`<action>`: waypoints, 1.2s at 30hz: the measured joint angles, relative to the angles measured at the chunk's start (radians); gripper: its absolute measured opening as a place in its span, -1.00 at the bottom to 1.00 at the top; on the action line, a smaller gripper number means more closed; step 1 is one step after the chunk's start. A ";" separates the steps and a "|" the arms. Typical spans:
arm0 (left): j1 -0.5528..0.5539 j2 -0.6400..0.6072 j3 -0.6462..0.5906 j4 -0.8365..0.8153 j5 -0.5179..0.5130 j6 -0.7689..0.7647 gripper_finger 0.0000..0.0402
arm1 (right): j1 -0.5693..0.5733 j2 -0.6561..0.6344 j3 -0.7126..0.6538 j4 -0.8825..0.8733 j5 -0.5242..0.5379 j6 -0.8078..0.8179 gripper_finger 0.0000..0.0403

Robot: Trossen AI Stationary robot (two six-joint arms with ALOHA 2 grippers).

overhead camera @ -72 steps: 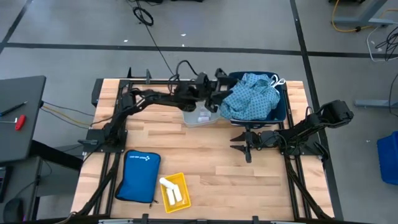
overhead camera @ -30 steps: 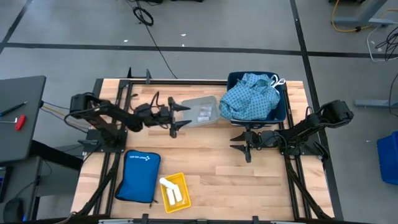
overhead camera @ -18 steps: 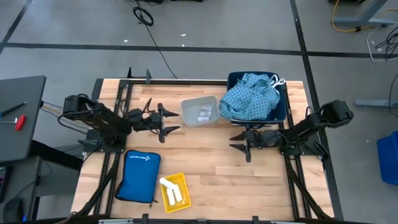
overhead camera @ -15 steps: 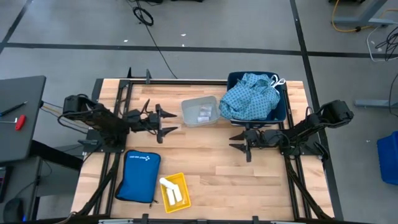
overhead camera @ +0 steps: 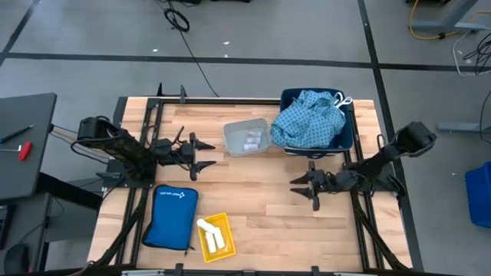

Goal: Pick & place medical supplies in basket/bin
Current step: Return to Home Position

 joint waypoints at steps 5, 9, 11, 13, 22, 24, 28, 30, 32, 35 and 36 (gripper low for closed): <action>-0.009 0.000 0.000 0.005 0.001 -0.028 0.39 | 0.052 -0.014 0.000 -0.003 0.039 -0.018 -0.41; -0.034 0.000 0.000 0.021 0.005 -0.017 0.39 | 0.093 -0.022 0.000 0.041 0.042 -0.026 -0.48; -0.042 0.000 0.000 0.025 0.003 -0.014 0.39 | 0.105 -0.022 0.000 0.046 0.040 -0.032 -0.51; -0.045 0.000 0.000 0.024 0.002 -0.014 0.39 | 0.114 -0.022 0.000 0.062 0.043 -0.040 -0.52; -0.045 0.001 0.000 -0.004 0.146 -0.051 0.39 | 0.114 -0.022 0.000 0.068 0.042 -0.038 -0.54; -0.045 0.001 -0.001 -0.011 0.233 -0.051 0.39 | 0.114 -0.022 0.000 0.063 0.042 -0.060 -0.54; -0.045 0.001 -0.001 -0.022 0.363 -0.051 0.39 | 0.104 -0.021 0.000 0.057 0.042 -0.027 -0.54; -0.045 0.001 -0.001 -0.019 0.375 -0.047 0.39 | 0.103 -0.021 0.000 0.049 0.043 -0.038 -0.53; -0.045 0.001 0.000 -0.019 0.330 -0.043 0.39 | 0.104 -0.021 -0.001 0.050 0.042 -0.063 -0.54; -0.045 0.001 0.002 -0.020 0.240 -0.097 0.39 | 0.104 -0.021 -0.001 0.050 0.043 -0.098 -0.53; -0.045 0.001 0.002 -0.020 0.237 -0.118 0.39 | 0.103 -0.021 -0.001 0.050 0.043 -0.101 -0.53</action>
